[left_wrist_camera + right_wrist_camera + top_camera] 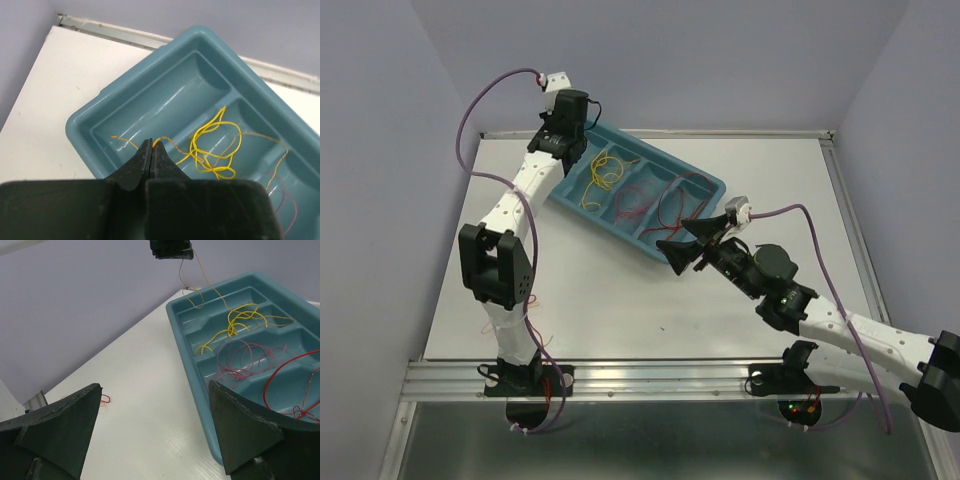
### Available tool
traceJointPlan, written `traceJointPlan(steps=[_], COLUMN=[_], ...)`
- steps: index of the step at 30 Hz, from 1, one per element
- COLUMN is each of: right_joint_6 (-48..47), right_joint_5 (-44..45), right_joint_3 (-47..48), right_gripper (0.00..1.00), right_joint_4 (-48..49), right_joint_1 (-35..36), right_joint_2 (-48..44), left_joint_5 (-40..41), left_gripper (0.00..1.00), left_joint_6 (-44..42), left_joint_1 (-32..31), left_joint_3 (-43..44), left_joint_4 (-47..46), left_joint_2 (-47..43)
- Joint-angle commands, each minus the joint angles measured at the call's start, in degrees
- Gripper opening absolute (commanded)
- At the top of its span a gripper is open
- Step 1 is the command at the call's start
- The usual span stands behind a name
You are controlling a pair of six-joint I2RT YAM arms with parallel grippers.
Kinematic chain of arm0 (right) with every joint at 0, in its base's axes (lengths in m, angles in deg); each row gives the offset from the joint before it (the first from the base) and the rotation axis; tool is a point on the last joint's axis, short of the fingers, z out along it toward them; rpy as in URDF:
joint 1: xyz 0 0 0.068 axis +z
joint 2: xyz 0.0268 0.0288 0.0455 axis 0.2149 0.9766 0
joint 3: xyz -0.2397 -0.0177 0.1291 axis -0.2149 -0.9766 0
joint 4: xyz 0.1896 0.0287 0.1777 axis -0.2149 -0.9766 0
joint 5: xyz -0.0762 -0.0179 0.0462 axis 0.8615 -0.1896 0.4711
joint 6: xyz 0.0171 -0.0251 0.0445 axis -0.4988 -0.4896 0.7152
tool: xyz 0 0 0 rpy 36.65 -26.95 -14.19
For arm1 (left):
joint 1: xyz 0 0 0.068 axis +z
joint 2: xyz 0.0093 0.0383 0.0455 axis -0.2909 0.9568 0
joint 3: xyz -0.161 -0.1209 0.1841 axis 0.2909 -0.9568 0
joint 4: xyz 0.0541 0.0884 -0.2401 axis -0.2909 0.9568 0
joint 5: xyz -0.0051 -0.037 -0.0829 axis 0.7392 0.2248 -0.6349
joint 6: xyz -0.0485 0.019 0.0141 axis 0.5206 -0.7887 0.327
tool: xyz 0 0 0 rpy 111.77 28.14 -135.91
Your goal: Untangle the cables
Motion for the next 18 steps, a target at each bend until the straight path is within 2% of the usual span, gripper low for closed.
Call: traceJointPlan(steps=[1,3,6,8,9,12,13,14,15,18], right_joint_6=[0.39,0.39,0.47,0.39,0.39,0.47,0.39,0.47,0.56,0.56], right_joint_5=[0.95,1.04,1.12,1.12,1.12,1.21,1.21,1.21,1.12,0.95], right_joint_3=[-0.63,-0.72,-0.72,-0.8,-0.8,-0.8,-0.8,-0.89,-0.8,-0.89], right_gripper=[0.93,0.93,0.93,0.93,0.93,0.93,0.93,0.93,0.93,0.93], right_joint_4=[2.57,2.57,2.57,2.57,2.57,2.57,2.57,2.57,2.57,2.57], right_joint_1=[0.0,0.0,0.0,0.0,0.0,0.0,0.0,0.0,0.0,0.0], right_joint_2=[-0.98,-1.07,-1.16,-1.16,-1.16,-1.24,-1.33,-1.42,-1.51,-1.6], left_joint_5=[14.82,20.45,22.5,24.43,25.14,28.47,31.53,33.3,36.19,36.83], left_gripper=[0.0,0.0,0.0,0.0,0.0,0.02,0.06,0.18,0.21,0.21], left_joint_6=[14.18,18.75,23.24,27.1,32.17,35.64,38.17,40.98,46.58,50.68], left_joint_1=[-0.02,-0.02,-0.02,-0.11,-0.19,-0.98,-1.42,-1.86,-2.56,-3.36], left_joint_3=[2.84,0.65,-2.95,-3.14,-1.58,4.49,6.68,9.05,14.38,22.59], left_joint_4=[4.85,5.02,3.62,6.41,8.78,17.92,23.43,27.22,35.09,42.01], left_joint_2=[-0.08,-2.1,-3.95,-3.7,-3.0,1.48,4.71,6.66,8.68,15.19])
